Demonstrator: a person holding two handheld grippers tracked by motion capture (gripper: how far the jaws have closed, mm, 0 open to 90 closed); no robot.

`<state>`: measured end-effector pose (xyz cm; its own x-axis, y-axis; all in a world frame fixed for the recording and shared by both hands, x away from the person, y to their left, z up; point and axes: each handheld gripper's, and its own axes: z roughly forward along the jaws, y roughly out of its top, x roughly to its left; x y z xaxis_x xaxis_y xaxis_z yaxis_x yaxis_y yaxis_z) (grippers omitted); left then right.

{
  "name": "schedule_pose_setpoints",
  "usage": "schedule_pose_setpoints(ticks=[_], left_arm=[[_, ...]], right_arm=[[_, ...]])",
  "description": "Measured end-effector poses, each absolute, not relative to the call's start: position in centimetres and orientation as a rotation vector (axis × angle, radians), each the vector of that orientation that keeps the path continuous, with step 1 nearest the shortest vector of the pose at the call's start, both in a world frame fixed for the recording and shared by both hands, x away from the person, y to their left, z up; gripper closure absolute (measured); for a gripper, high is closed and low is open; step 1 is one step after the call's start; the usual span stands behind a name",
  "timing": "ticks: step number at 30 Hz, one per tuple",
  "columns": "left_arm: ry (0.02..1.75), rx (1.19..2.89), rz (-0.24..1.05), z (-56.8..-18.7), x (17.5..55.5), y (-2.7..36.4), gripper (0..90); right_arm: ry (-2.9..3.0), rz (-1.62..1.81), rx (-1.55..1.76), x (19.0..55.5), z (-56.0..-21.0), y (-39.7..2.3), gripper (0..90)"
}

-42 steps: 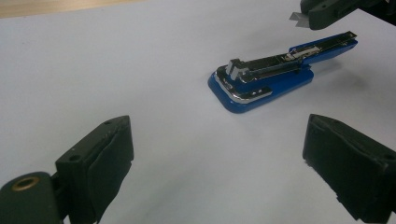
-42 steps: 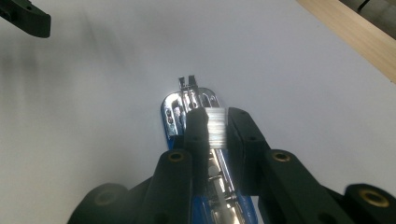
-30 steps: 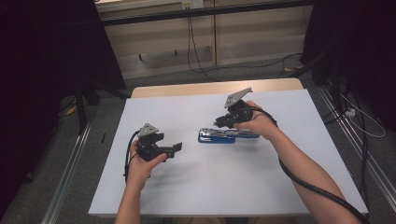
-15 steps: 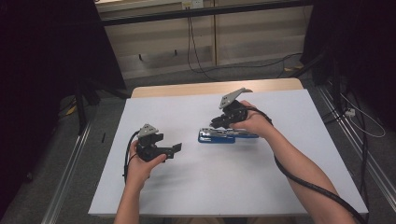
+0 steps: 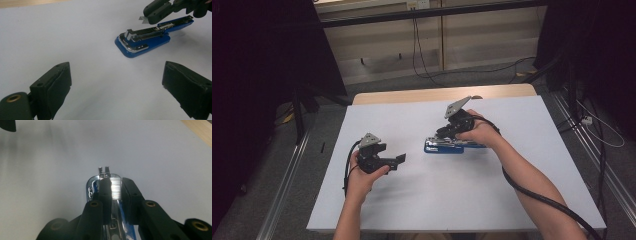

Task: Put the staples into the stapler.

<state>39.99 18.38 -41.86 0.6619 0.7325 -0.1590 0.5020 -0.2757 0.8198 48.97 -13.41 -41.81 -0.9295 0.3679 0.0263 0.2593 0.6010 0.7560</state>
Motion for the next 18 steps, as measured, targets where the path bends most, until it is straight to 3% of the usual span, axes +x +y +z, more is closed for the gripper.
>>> schedule_pose_setpoints(ticks=[18], left_arm=[[0.962,1.946,0.300,-41.9,39.9,18.4,8.9]], right_arm=[[2.732,1.227,0.465,49.0,-42.3,-12.3,79.3]])
